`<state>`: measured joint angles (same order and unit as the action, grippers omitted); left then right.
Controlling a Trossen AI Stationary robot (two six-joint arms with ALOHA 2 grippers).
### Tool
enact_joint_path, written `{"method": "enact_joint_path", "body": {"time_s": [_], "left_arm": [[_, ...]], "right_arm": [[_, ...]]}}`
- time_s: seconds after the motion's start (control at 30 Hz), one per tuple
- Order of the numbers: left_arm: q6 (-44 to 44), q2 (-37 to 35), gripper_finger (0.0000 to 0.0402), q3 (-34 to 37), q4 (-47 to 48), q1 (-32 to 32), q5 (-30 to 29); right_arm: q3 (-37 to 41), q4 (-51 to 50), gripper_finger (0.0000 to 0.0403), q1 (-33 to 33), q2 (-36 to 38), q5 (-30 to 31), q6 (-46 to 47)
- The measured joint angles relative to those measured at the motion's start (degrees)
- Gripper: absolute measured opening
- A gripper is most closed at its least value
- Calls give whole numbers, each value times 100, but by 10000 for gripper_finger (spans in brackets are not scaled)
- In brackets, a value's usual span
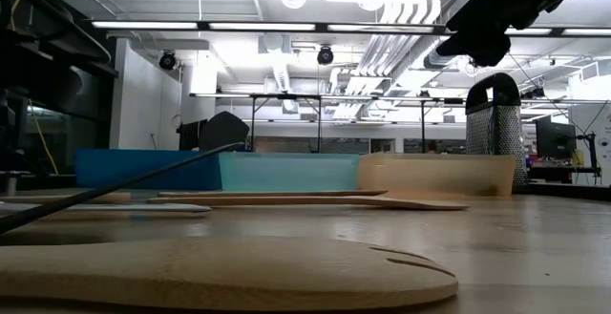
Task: Pick & Place Kitchen Items
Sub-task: Put the serving spoon into the green bin
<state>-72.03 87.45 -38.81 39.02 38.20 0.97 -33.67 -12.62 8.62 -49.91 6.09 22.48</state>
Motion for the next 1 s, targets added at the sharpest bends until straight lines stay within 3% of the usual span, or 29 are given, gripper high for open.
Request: {"method": "enact_joint_path", "body": {"time_s": [0.33, 0.6, 1.0], "left_arm": [[-107, 23, 71, 5, 110, 0, -2], [-83, -6, 71, -8, 155, 0, 18], [209, -15, 71, -603, 591, 5, -4]], "right_arm": [[0, -11, 202, 0, 0, 99, 28], [0, -11, 202, 0, 0, 151, 26], [0, -44, 202, 0, 0, 278, 24]]}}
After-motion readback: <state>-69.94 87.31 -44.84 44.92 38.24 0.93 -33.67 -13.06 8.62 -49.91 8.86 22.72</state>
